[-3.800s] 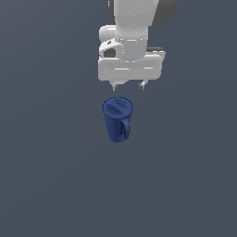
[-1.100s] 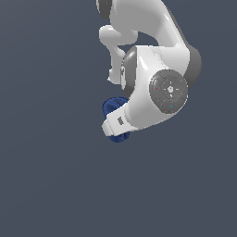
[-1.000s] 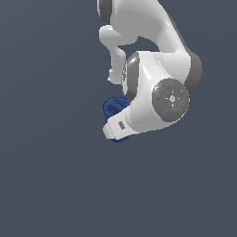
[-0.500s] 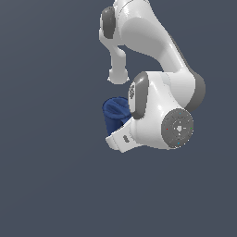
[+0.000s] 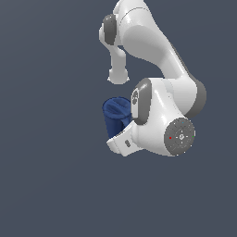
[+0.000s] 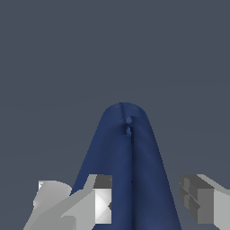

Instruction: Pick up the object and move it to a goal position.

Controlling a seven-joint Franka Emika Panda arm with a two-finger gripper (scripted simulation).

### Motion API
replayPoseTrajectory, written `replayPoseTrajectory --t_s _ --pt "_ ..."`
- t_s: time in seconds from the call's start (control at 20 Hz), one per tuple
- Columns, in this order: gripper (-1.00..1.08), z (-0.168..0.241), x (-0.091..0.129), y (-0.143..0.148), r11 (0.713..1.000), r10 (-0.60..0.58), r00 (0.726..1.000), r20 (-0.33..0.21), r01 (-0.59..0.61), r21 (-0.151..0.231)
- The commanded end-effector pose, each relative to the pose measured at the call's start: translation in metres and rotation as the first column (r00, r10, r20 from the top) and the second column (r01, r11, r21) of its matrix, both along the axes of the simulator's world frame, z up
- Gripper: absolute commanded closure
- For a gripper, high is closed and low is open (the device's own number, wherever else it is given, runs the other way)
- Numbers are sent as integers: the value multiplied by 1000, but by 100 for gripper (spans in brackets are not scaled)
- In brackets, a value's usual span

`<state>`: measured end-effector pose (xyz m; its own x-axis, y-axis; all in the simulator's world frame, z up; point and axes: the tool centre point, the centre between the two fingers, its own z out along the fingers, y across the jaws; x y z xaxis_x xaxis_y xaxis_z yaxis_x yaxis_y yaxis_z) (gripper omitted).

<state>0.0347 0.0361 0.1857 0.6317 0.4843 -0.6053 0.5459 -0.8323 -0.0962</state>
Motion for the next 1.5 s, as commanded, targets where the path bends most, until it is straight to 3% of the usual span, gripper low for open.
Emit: replayPoseTrajectory --t_s 0.0,0.05,0.85,1.15,1.45 --pt "-20 0 0 0 1000 2 1000 -1 -2 0" --pt "108 0 0 0 1000 2 1000 -1 -2 0" --pt "108 2 4 1 1000 3 1000 20 -3 0" --pt "108 8 13 2 1000 6 996 84 -6 2" --pt "108 20 27 5 1000 10 982 189 -11 5"
